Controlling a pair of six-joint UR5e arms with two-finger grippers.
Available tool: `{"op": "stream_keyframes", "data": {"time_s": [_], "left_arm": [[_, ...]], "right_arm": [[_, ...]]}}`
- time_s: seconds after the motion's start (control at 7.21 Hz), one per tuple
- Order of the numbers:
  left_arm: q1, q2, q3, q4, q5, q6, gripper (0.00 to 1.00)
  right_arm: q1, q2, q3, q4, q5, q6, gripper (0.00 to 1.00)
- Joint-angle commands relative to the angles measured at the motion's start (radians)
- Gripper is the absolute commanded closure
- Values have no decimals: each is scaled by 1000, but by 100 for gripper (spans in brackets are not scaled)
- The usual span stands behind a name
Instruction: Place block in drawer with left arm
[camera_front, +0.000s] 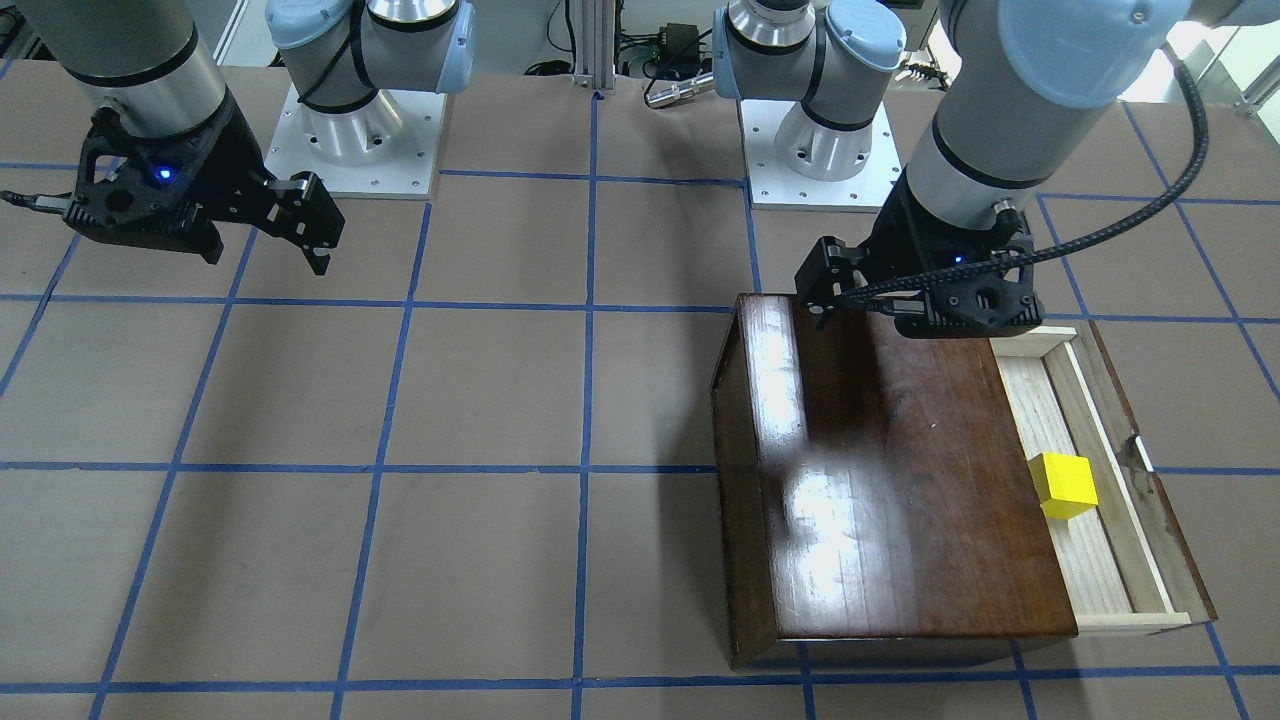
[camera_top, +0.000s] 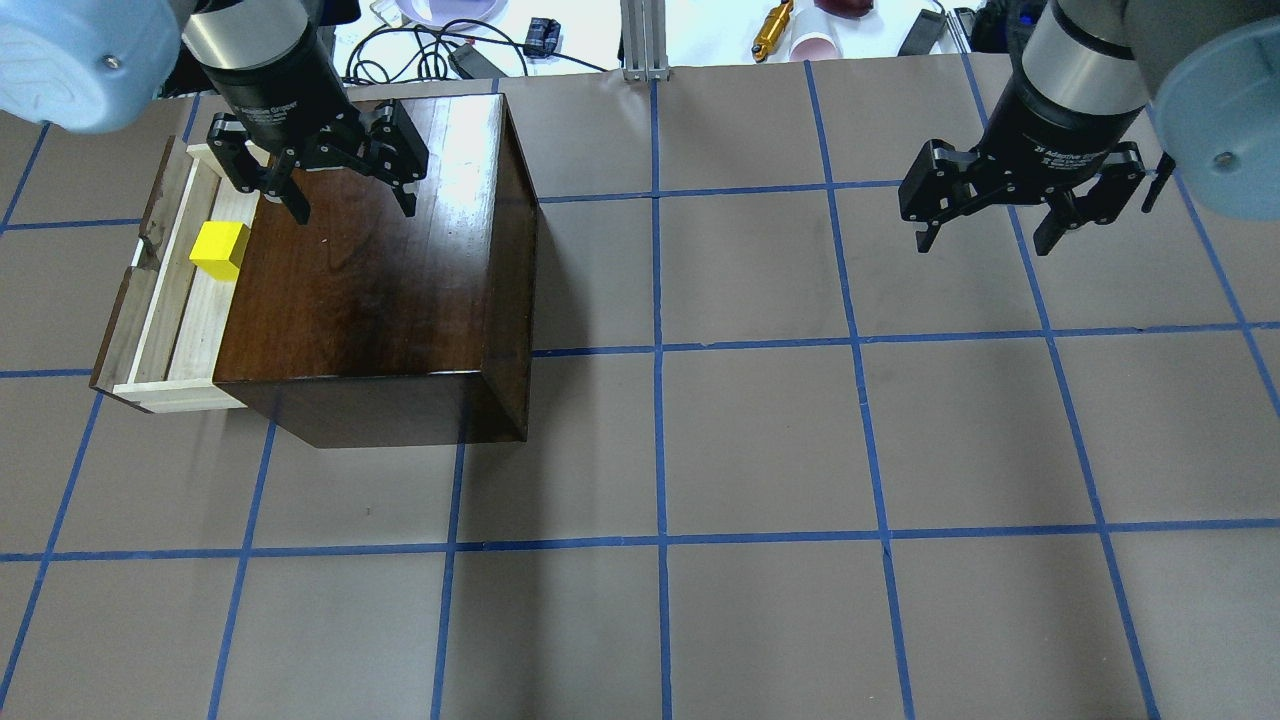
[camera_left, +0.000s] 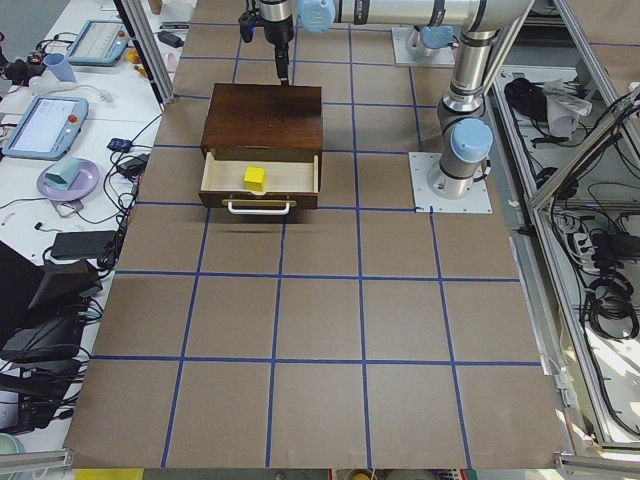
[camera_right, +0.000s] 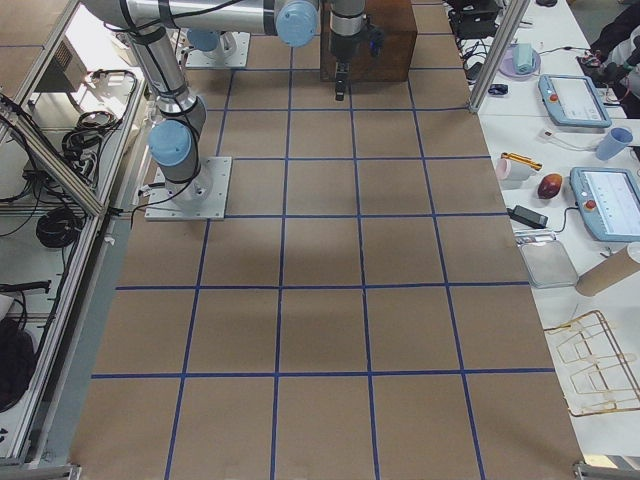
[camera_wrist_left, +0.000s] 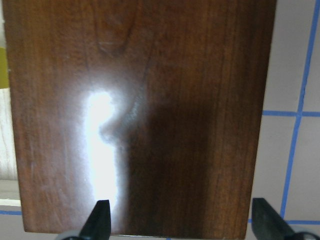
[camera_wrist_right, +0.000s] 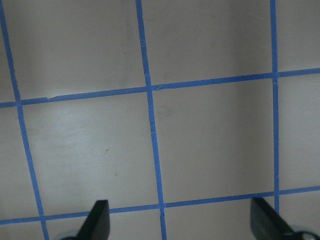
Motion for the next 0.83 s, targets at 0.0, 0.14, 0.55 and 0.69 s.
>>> {"op": "stream_keyframes", "data": {"time_s": [0.0, 0.14, 0.55, 0.69], "left_arm": [[-23, 20, -30, 0, 4, 12, 0], [-14, 29, -39, 0, 6, 12, 0], [6, 52, -58, -2, 4, 38, 0], [16, 57, -68, 0, 3, 47, 0]], "right_arm": [[0, 0, 2, 0, 0, 0, 0], [0, 0, 0, 0, 0, 0, 0], [0, 0, 0, 0, 0, 0, 0], [0, 0, 0, 0, 0, 0, 0]]}}
